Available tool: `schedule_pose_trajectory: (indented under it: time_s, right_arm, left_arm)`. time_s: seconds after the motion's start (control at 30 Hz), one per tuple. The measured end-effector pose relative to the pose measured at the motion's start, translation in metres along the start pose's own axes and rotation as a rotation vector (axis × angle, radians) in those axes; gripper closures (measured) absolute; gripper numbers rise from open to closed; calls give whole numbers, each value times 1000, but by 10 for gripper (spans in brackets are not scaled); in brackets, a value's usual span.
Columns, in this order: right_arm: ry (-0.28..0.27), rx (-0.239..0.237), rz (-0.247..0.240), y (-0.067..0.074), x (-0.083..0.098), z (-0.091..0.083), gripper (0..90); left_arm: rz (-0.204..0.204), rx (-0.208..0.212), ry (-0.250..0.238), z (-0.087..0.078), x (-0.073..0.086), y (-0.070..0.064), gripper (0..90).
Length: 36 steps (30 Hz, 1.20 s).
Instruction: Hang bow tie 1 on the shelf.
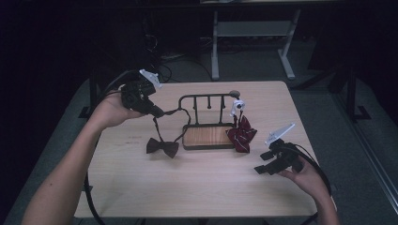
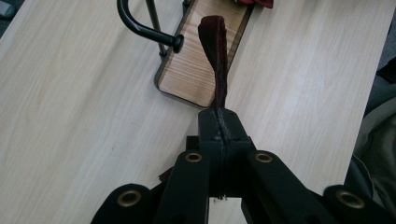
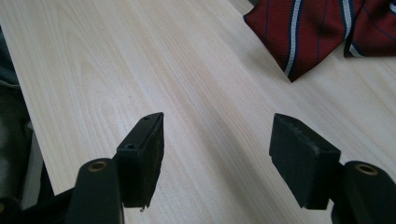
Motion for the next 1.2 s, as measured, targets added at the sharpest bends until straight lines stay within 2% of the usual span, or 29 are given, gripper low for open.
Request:
schedule_pose_trajectory:
  time_s: [0.5, 0.77, 1.2]
  right_arm:
    - [-10, 0, -11, 0, -1, -3, 350]
    - [-15, 1, -15, 0, -1, -4, 350]
    - [-21, 4, -22, 1, -3, -5, 350]
  left_arm:
    - [-69, -39, 10, 3, -3, 27, 899]
    - [-106, -60, 21, 5, 0, 36, 898]
    - [-123, -91, 54, 16, -1, 41, 896]
Point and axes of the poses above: each handheld gripper's, and its own axes: z roughly forward along the jaws, x roughly out of its underside, y roughly to its left, the point moved 2 cm from there along z, roughly forward along the jaws, and after that the axes turned 10 degrees about -y, right-handed, at the moved point
